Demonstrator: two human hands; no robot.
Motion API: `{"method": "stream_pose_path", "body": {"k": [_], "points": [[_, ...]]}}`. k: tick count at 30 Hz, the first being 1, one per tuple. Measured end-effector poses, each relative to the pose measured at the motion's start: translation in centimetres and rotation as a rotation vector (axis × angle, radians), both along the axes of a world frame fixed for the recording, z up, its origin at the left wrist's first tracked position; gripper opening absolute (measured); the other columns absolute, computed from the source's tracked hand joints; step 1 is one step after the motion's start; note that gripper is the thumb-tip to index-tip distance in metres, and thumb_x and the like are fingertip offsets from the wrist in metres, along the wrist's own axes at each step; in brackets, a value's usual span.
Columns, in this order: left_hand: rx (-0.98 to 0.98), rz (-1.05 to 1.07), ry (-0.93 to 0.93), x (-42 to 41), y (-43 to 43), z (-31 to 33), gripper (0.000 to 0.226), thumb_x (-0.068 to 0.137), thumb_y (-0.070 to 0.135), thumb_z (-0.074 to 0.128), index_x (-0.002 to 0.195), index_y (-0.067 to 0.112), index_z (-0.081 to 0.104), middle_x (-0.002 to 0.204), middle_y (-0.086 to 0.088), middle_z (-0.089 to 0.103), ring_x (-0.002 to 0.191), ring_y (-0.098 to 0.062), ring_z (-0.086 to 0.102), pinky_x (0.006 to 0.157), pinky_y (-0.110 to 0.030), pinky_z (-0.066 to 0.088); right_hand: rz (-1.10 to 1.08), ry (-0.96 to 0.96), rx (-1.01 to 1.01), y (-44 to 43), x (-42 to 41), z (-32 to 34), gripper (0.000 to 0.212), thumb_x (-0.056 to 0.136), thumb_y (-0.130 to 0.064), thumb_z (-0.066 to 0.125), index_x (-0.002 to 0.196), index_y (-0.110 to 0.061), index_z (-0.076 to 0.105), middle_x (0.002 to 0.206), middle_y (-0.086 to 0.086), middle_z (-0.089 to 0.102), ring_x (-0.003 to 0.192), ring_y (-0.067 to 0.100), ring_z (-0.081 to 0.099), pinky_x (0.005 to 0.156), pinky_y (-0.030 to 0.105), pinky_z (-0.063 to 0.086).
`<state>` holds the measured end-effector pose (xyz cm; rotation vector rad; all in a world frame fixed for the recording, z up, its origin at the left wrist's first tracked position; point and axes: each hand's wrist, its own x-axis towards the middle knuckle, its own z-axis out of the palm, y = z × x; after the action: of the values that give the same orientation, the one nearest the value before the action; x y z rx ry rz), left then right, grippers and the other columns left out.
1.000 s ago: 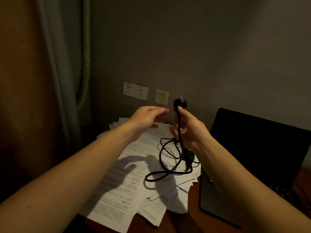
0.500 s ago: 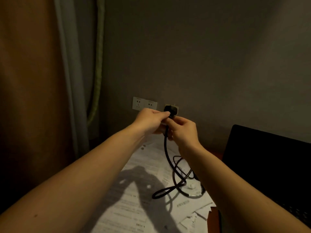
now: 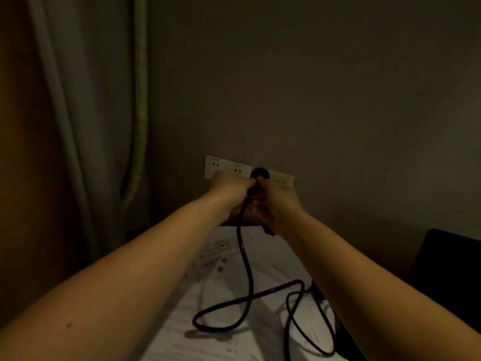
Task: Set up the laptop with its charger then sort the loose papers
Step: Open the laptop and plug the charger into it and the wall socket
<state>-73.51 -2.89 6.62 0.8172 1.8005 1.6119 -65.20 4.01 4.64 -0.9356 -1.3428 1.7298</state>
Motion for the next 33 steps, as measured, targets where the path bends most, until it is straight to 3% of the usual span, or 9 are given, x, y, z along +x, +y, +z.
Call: {"method": "stream_pose_path", "body": {"k": [3,6,10,18,22,24,26,30,33], "points": [[-0.003,0.016,-0.104,-2.4,3.1,-1.5,0.025,0.096,0.022,0.067,0.112,0.003,0.069,0.103,-0.017,0.074,0.085,-0.028,0.073,0.053,-0.027,0.059,0.048,0.013,-0.039,3.6,-2.7,-1.9,0.018,0.096,-0.021,0.067,0.094,-0.003,0.068,0.086,0.014,0.075,0.075,0.023,0.074,0.065,0.035,0.062],[-0.031,0.024,-0.194,-4.8,5.7,-3.0,0.029,0.095,0.023,0.067,0.115,0.002,0.067,0.104,-0.018,0.073,0.086,-0.028,0.073,0.061,-0.033,0.062,0.105,-0.061,-0.036,6.8,-5.3,-4.0,0.034,0.093,-0.029,0.070,0.110,0.001,0.069,0.099,0.017,0.076,0.091,0.030,0.075,0.086,0.045,0.061],[-0.106,-0.006,-0.270,-7.0,8.2,-4.5,0.016,0.102,0.021,0.057,0.092,0.008,0.059,0.086,-0.012,0.067,0.065,-0.019,0.062,0.048,-0.026,0.053,0.158,-0.202,-0.016,10.2,-7.7,-5.7,0.039,0.095,-0.034,0.068,0.117,-0.003,0.067,0.110,0.016,0.075,0.093,0.025,0.072,0.069,0.031,0.053],[-0.142,0.079,-0.186,-10.8,12.0,-6.7,0.018,0.102,0.023,0.059,0.100,0.005,0.060,0.080,-0.011,0.059,0.059,-0.017,0.052,0.032,-0.015,0.034,0.174,-0.324,0.039,13.3,-10.7,-7.0,0.035,0.097,-0.031,0.065,0.108,0.002,0.067,0.119,0.022,0.069,0.112,0.036,0.066,0.092,0.041,0.055],[-0.156,0.105,-0.102,-11.8,13.5,-7.5,0.034,0.100,0.025,0.061,0.124,-0.001,0.060,0.113,-0.020,0.067,0.070,-0.023,0.058,0.049,-0.024,0.043,0.134,-0.389,0.117,14.3,-11.8,-6.6,0.039,0.098,-0.034,0.063,0.116,0.000,0.063,0.118,0.022,0.067,0.082,0.023,0.063,0.056,0.027,0.045],[-0.150,0.106,-0.083,-12.1,14.1,-7.9,0.036,0.100,0.024,0.060,0.127,0.000,0.058,0.123,-0.021,0.064,0.095,-0.032,0.066,0.066,-0.030,0.050,0.125,-0.403,0.130,14.4,-12.0,-6.8,0.042,0.099,-0.035,0.062,0.120,0.001,0.062,0.102,0.016,0.068,0.065,0.017,0.054,0.050,0.025,0.041],[-0.149,0.108,-0.053,-12.5,14.6,-8.2,0.035,0.100,0.025,0.061,0.125,0.000,0.060,0.124,-0.020,0.064,0.107,-0.034,0.064,0.074,-0.033,0.049,0.119,-0.358,0.109,14.6,-12.3,-7.3,0.037,0.099,-0.034,0.061,0.116,-0.001,0.063,0.080,0.005,0.059,0.060,0.014,0.051,0.049,0.025,0.042],[-0.146,0.115,-0.001,-13.3,14.8,-8.3,0.039,0.095,0.027,0.068,0.125,0.002,0.061,0.118,-0.019,0.067,0.106,-0.034,0.066,0.061,-0.026,0.048,0.047,-0.293,0.073,14.8,-12.9,-8.3,0.030,0.097,-0.031,0.065,0.080,-0.007,0.059,0.072,0.007,0.056,0.055,0.014,0.048,0.049,0.028,0.040],[-0.149,0.113,0.022,-13.7,15.1,-8.2,0.042,0.095,0.024,0.068,0.129,0.001,0.059,0.121,-0.019,0.065,0.108,-0.034,0.065,0.064,-0.027,0.050,0.048,-0.273,0.081,14.7,-13.3,-8.5,0.030,0.096,-0.032,0.066,0.089,-0.003,0.064,0.080,0.009,0.062,0.065,0.019,0.058,0.059,0.033,0.052]]}}
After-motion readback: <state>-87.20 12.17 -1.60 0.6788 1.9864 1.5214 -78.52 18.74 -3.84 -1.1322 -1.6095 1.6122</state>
